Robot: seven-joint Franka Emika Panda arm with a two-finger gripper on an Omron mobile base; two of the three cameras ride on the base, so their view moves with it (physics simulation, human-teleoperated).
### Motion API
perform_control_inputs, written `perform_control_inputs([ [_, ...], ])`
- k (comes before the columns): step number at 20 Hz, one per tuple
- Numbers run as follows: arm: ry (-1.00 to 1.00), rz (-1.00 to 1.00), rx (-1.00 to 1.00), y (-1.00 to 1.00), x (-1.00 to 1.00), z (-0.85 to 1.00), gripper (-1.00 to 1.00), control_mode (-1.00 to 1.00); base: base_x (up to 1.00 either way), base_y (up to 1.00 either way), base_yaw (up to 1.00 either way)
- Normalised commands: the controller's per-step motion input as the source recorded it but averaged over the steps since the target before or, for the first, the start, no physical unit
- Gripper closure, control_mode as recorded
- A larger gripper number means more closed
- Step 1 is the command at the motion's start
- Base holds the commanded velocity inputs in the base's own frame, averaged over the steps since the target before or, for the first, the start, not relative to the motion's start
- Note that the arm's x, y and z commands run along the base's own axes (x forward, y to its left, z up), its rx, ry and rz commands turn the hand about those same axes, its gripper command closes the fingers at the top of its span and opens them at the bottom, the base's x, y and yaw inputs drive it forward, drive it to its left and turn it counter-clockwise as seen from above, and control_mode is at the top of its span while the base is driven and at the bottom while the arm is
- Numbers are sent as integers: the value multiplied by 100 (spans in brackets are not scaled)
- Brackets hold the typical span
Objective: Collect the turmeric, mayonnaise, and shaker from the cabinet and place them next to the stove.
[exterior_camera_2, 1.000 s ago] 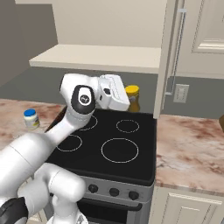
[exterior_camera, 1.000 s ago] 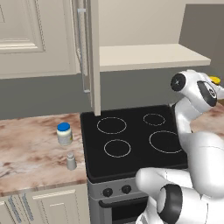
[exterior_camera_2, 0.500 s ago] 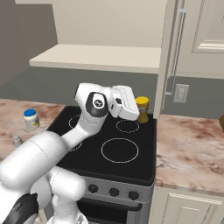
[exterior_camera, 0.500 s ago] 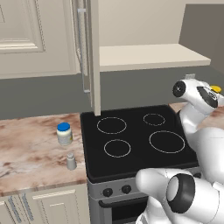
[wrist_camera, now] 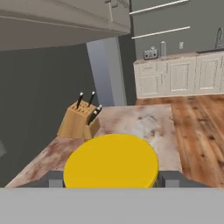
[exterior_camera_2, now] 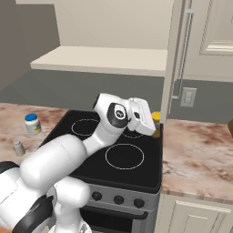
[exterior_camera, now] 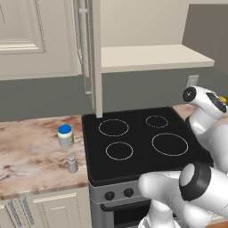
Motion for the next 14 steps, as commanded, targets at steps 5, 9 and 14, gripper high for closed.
perform_control_inputs([
  [5, 1, 0, 5, -39, 10, -48, 100, -100, 0, 0, 0],
  [9, 0, 0, 0, -34, 7, -67, 100, -100, 0, 0, 0],
  [14, 0, 0, 0, -30, 1, -63, 100, -100, 0, 0, 0],
])
